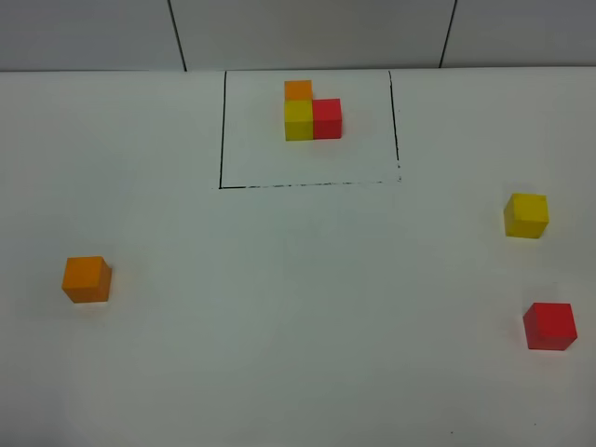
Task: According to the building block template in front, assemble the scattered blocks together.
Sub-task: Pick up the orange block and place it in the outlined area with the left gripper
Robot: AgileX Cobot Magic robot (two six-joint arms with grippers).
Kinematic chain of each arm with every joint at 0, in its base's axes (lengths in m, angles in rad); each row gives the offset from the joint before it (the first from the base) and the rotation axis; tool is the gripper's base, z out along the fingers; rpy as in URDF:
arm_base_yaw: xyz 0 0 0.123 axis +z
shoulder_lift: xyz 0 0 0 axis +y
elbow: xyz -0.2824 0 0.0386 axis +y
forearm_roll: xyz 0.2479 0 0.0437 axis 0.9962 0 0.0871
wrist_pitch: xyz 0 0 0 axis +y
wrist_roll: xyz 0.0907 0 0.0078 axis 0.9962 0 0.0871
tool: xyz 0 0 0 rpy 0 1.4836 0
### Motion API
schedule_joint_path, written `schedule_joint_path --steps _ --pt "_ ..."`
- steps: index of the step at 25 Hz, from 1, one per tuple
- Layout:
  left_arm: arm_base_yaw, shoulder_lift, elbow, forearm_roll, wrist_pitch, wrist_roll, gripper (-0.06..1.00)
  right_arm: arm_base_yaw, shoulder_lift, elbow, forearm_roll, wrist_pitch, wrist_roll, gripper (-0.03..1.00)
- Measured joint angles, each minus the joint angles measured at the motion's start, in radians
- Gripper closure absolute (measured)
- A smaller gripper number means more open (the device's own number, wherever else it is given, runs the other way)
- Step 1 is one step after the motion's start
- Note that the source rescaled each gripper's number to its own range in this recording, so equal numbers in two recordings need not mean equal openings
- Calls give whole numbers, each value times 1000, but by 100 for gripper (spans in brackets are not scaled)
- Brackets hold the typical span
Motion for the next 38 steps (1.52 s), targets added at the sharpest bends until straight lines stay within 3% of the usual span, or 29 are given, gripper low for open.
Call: schedule_joint_path --steps 38 --pt "0 15 -11 0 -25 -2 23 0 0 0 0 0 -1 11"
